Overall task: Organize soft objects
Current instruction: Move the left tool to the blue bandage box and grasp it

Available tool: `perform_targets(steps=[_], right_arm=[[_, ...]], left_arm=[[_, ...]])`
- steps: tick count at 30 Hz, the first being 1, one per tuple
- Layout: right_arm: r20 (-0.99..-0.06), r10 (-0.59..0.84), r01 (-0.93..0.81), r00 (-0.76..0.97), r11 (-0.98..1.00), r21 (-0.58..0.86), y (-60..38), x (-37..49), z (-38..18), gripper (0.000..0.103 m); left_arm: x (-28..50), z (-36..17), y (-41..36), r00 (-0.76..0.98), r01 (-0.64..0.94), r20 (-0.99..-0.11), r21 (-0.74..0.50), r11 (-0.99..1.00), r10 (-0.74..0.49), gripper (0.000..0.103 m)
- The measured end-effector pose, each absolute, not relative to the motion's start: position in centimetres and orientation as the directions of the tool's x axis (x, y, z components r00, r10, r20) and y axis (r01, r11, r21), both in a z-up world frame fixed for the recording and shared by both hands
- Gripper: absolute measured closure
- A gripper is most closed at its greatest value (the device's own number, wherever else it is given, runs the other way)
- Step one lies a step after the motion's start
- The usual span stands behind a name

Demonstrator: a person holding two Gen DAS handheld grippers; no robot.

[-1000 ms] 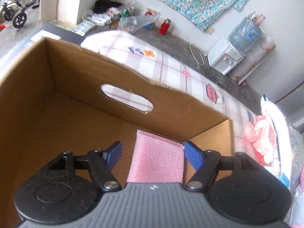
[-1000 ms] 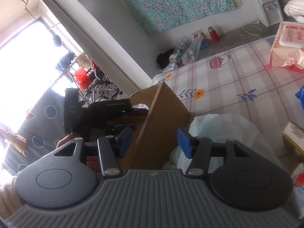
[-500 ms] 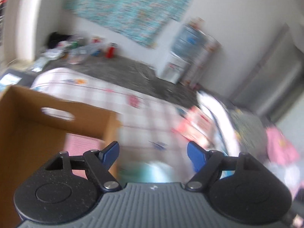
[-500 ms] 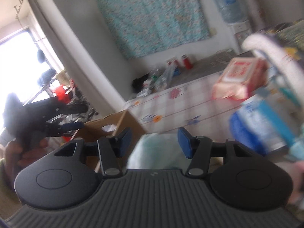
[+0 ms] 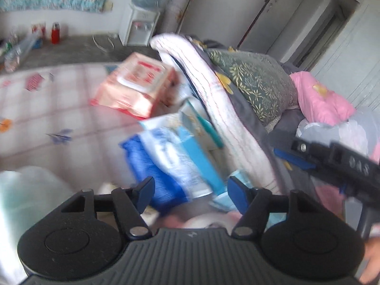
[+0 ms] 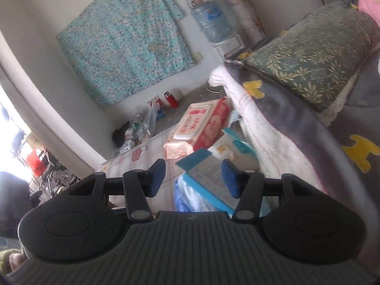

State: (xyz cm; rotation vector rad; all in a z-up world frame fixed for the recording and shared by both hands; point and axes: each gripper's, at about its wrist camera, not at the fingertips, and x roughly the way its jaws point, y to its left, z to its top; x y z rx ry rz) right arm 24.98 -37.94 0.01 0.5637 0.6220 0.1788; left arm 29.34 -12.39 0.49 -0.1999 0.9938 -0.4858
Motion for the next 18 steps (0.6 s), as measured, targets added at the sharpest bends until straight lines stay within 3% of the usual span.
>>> perform_targets(steps=[10, 11, 13, 18], right_arm=[[-0.525, 0.305, 0.061, 0.795, 0.82, 0.57, -41.3, 26.2, -4.5, 0.051], [-0.527, 0.306, 0.064, 0.793, 0.818, 0.571, -41.4, 26.3, -4.8, 0.051], [-0.53, 0.308, 0.065, 0.79, 0.818, 0.572, -41.6, 26.2, -5.2, 0.051], [-0.53, 0.311, 0.057, 0.789, 0.822, 0.567, -41.2, 25.7, -5.2, 0.051]], left_arm=[[34.4, -4.6, -17.0, 0.468, 0.124, -0.77, -0.428, 0.895, -0.434, 0.039], [34.4, -4.7, -17.2, 0.48, 0.123, -0.766, -0.423, 0.898, -0.427, 0.043], [34.4, -4.5, -17.5, 0.498, 0.129, -0.771, -0.388, 0.913, -0.398, 0.07], [34.7, -4.0, -16.3, 0.492, 0.101, -0.764, -0.426, 0.899, -0.417, 0.076]])
